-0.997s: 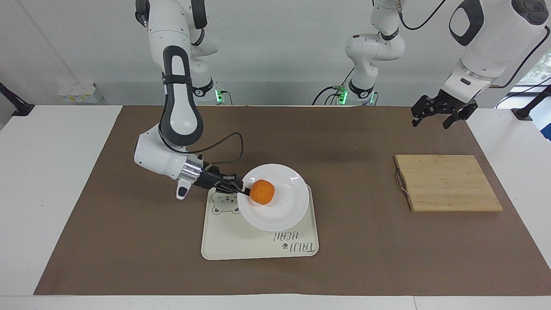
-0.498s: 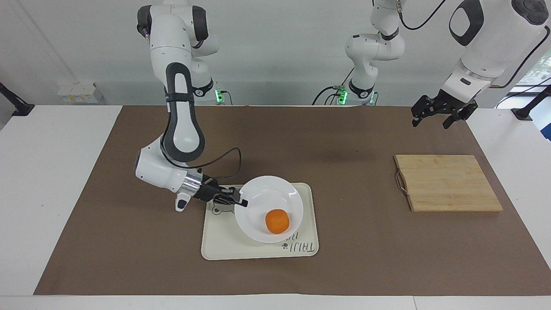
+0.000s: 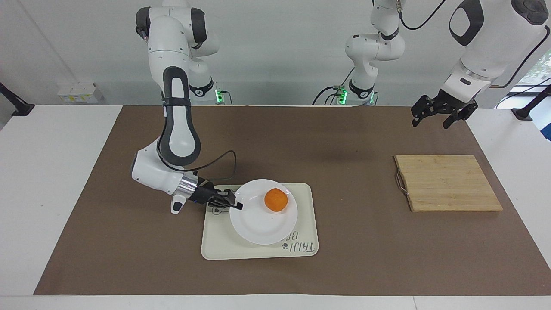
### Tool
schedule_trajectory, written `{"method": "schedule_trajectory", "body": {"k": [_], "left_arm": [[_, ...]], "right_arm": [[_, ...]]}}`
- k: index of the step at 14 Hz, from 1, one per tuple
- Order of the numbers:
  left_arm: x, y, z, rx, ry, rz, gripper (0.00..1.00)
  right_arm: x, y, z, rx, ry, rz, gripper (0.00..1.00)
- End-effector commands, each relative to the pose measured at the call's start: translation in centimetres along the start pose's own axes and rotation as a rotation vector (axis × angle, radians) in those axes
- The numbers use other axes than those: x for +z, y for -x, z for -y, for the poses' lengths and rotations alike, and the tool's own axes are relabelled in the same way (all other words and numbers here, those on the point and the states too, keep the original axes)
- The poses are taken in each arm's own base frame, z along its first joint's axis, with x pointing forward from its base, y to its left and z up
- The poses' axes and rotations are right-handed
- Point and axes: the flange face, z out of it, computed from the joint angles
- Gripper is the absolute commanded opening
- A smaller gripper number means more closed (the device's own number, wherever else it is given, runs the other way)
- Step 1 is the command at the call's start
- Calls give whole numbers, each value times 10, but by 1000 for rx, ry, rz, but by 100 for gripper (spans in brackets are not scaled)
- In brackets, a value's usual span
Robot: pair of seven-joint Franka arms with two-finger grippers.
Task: Place orange and plate with both arms
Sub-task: 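Slide the plate with the right gripper onto the bear tray, then open the right gripper and release the plate on the tray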
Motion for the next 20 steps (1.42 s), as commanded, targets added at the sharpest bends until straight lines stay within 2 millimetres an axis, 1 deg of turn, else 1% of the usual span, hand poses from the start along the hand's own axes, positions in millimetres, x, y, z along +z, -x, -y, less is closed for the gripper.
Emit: {"method": "schedule_trajectory", "body": {"k": [1, 4, 5, 9, 10, 12, 13, 14, 17, 19, 20], "left_arm": [[-5, -1, 3, 4, -20, 11, 100], [-5, -1, 3, 4, -20, 11, 100], [-4, -1, 3, 4, -20, 13, 100], [-5, -1, 3, 4, -20, 11, 100], [-5, -1, 3, 4, -20, 11, 100], [-5, -1, 3, 4, -20, 11, 100], [-5, -1, 3, 4, -20, 11, 100], [-4, -1, 3, 4, -20, 13, 100], [-4, -1, 3, 4, -20, 13, 100], [-5, -1, 3, 4, -20, 11, 100], [-4, -1, 3, 4, -20, 13, 100]], "right_arm": [[4, 3, 0, -22, 14, 7, 0], [4, 3, -3, -18, 22, 2, 0], [8, 5, -6, -15, 31, -4, 0], [10, 7, -13, -2, 52, -23, 0], [11, 7, -13, 0, 52, -23, 9], [11, 7, -12, -1, 53, -23, 40], [11, 8, -12, 0, 53, -21, 67], [12, 8, -12, 6, 49, -19, 100], [-1, 5, -2, -18, 65, -33, 100], [-16, 1, 3, -82, 144, -30, 100], [-27, -2, 8, -116, 181, -47, 100]]}}
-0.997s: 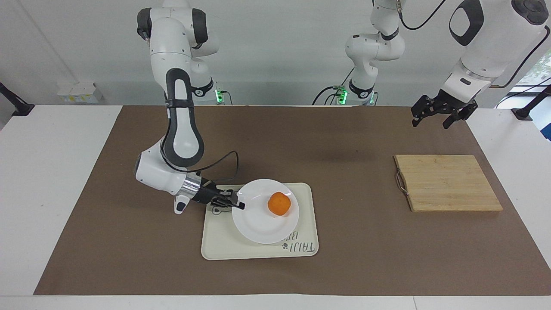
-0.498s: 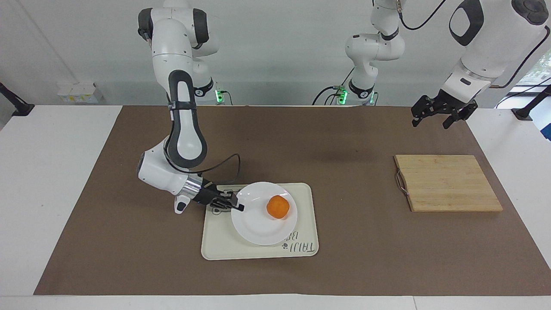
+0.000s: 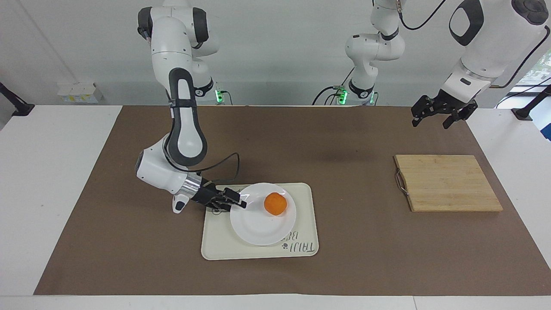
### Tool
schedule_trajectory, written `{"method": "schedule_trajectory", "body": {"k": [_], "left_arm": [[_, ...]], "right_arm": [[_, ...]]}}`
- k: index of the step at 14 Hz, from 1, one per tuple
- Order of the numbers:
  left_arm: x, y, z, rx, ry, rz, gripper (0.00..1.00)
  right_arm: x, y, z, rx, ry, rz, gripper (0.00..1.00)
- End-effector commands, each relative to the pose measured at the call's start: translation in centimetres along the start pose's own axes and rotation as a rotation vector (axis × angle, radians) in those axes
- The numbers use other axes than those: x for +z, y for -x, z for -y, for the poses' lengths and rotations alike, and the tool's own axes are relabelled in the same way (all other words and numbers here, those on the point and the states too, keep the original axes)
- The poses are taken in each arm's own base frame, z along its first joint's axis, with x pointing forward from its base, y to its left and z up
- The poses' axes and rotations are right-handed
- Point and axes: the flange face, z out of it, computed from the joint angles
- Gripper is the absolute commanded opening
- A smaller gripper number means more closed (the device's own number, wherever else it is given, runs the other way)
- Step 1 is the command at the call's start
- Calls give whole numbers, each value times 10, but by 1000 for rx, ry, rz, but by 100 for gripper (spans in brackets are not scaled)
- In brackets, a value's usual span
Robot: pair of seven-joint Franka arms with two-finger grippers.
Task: Place orange and plate with both arms
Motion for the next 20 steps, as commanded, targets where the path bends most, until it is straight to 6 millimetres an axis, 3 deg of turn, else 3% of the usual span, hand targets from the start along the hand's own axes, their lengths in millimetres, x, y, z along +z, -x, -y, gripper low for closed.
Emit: {"method": "schedule_trajectory", "body": {"k": [1, 5, 9, 11, 16, 20], "left_arm": [[-4, -1, 3, 4, -20, 13, 100], [-5, -1, 3, 4, -20, 11, 100], [-5, -1, 3, 4, -20, 11, 100], [-5, -1, 3, 4, -20, 11, 100], [-4, -1, 3, 4, -20, 13, 100], [-4, -1, 3, 4, -20, 13, 100]], "right_arm": [[-31, -7, 8, -74, 86, -36, 100], [-68, -13, 18, -179, 216, -47, 100], [-127, -8, 53, -263, 471, -54, 100], [-158, 0, 65, -288, 555, -46, 100], [-224, 25, 66, -255, 626, 35, 100], [-276, 52, 92, -264, 723, 44, 100]]}}
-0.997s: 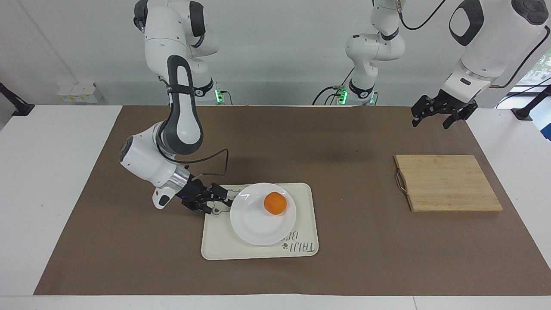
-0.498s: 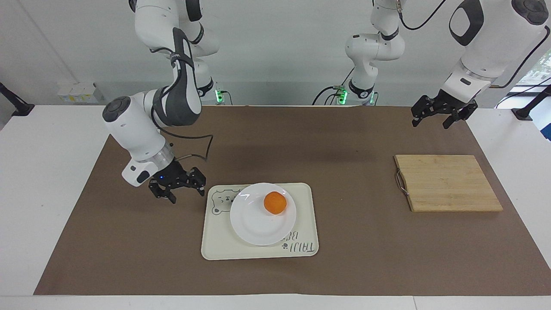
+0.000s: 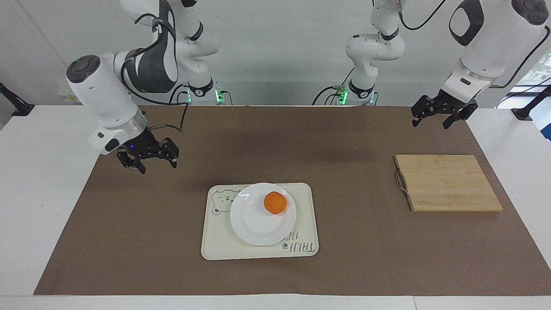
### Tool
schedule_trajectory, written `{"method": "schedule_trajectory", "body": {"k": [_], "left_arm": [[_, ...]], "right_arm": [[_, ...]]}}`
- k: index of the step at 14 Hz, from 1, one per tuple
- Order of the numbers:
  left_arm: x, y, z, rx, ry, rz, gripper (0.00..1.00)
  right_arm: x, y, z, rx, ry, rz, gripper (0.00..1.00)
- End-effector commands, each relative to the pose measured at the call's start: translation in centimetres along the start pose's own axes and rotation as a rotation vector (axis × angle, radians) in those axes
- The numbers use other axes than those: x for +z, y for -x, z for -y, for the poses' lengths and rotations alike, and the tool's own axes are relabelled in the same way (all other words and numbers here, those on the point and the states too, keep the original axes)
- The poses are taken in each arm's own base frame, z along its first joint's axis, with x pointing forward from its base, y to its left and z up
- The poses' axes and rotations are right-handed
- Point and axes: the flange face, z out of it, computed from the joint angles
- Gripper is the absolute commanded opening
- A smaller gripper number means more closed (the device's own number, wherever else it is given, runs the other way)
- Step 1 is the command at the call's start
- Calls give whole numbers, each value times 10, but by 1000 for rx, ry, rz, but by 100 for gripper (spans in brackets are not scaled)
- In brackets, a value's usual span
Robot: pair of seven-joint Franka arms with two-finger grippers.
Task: Place orange and plate with both arms
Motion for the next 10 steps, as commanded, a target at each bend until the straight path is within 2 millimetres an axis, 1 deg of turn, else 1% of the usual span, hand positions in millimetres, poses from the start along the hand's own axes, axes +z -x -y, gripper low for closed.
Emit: {"method": "schedule_trajectory", "body": {"k": [1, 4, 5, 6, 7, 8, 9, 10], "left_arm": [[-4, -1, 3, 4, -20, 13, 100], [-5, -1, 3, 4, -20, 11, 100], [-5, -1, 3, 4, -20, 11, 100], [-5, -1, 3, 4, -20, 11, 100], [-4, -1, 3, 4, -20, 13, 100], [-5, -1, 3, 4, -20, 11, 100], [-4, -1, 3, 4, -20, 13, 100], [-5, -1, 3, 4, -20, 11, 100]], "right_arm": [[-33, 22, 3, 27, 43, 15, 100], [-66, 40, 13, 77, 97, 26, 100], [-86, 44, 16, 97, 105, 29, 100], [-95, 47, 19, 128, 106, 50, 100], [-98, 47, 22, 156, 108, 54, 100], [-97, 48, 26, 158, 102, 53, 100], [-100, 49, 29, 154, 87, 44, 100], [-100, 49, 22, 158, 83, 45, 100]]}}
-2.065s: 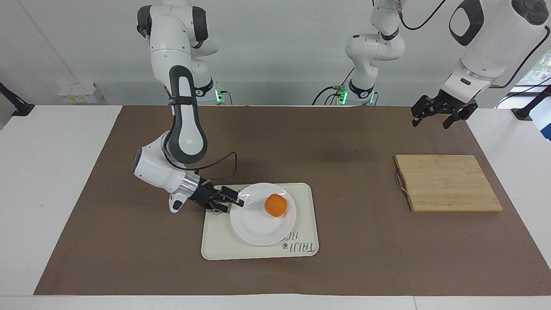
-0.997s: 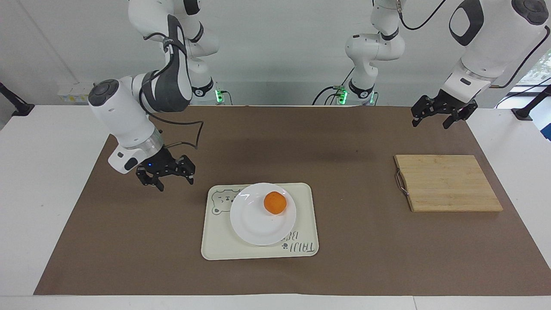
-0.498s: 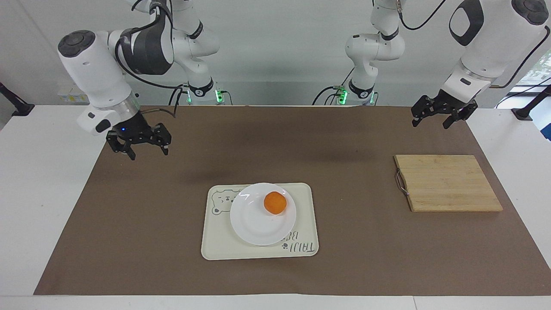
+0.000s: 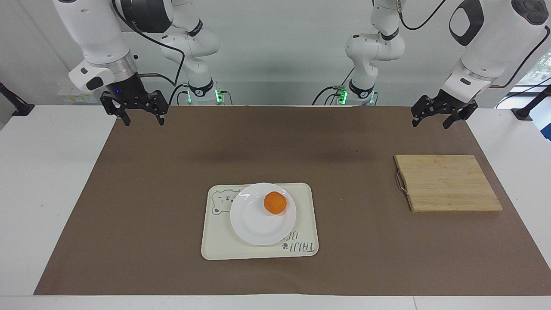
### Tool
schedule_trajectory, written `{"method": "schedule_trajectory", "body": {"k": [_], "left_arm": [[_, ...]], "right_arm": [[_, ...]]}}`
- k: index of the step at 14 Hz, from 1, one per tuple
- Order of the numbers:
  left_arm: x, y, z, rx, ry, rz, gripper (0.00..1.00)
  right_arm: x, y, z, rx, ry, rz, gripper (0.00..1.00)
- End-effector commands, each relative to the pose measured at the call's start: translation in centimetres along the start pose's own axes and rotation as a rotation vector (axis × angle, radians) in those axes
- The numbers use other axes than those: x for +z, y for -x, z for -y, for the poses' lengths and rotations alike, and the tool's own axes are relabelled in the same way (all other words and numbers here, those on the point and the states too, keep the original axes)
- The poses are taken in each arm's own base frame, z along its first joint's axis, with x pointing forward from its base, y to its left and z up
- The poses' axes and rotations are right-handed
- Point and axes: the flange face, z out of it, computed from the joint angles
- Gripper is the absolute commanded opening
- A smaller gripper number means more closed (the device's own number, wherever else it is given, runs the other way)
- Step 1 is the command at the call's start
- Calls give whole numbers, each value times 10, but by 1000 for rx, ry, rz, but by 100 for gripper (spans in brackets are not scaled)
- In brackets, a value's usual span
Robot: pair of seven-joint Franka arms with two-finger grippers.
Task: Place orange and plate with both arms
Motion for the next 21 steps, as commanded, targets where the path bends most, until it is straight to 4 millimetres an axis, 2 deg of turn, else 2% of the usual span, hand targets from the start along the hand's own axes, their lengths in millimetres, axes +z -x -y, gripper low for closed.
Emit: {"method": "schedule_trajectory", "body": {"k": [1, 5, 8, 12, 14, 19, 21], "left_arm": [[-5, -1, 3, 4, -20, 11, 100], [-5, -1, 3, 4, -20, 11, 100], [-4, -1, 3, 4, -20, 13, 100], [-5, -1, 3, 4, -20, 11, 100], [-5, -1, 3, 4, -20, 11, 100], [-5, -1, 3, 4, -20, 11, 100], [-4, -1, 3, 4, -20, 13, 100]], "right_arm": [[0, 0, -5, 28, -1, 9, 100], [2, 1, -9, -12, 5, 15, 100], [7, 13, -36, -18, 1, 35, 100], [12, 22, -44, -6, -5, 50, 100], [16, 30, -54, 11, -12, 56, 100], [11, 25, -52, 9, -16, 47, 100], [0, 26, -43, 1, -15, 25, 100]]}}
